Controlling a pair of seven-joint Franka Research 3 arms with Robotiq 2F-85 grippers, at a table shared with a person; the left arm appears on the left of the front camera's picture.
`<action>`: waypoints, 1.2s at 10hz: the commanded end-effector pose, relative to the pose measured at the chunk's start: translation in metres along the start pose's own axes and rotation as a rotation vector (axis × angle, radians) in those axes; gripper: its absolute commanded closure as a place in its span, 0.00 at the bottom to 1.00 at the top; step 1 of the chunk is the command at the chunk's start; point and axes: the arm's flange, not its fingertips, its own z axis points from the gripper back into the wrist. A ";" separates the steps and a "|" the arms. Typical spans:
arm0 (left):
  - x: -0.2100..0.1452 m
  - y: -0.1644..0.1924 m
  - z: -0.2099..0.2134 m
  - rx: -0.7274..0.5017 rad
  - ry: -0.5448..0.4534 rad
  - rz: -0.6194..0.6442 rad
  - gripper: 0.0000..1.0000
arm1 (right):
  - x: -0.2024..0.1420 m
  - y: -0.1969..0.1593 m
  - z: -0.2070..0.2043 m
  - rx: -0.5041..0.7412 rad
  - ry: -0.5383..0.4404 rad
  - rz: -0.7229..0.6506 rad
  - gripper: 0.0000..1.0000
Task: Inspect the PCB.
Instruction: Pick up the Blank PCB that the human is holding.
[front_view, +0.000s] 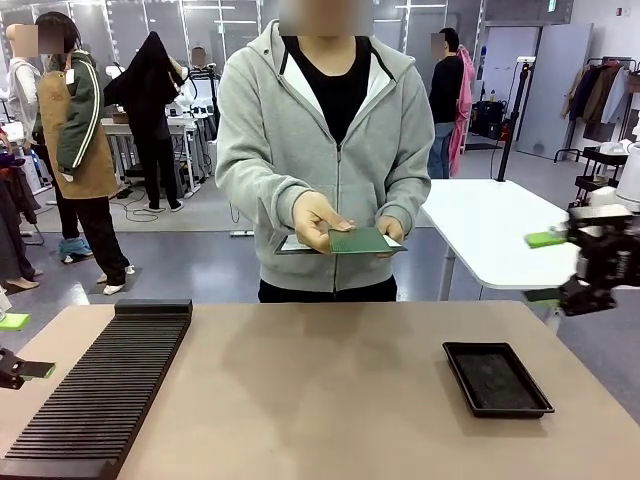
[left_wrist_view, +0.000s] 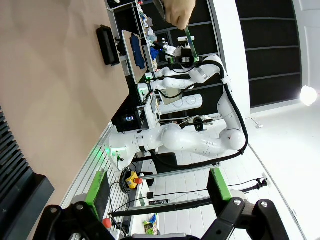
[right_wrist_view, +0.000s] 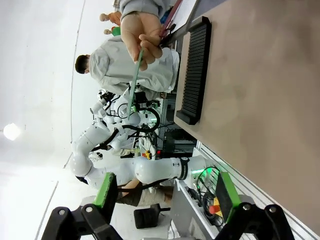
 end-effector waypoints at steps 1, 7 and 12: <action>0.001 0.000 -0.001 -0.001 -0.002 0.004 0.00 | 0.017 0.009 -0.041 0.020 -0.015 -0.057 0.00; 0.001 0.000 -0.001 -0.001 -0.002 0.004 0.00 | 0.033 0.022 -0.133 0.076 0.075 -0.132 0.00; 0.001 0.000 -0.001 -0.001 -0.002 0.004 0.00 | 0.035 0.036 -0.180 0.095 0.068 -0.152 0.00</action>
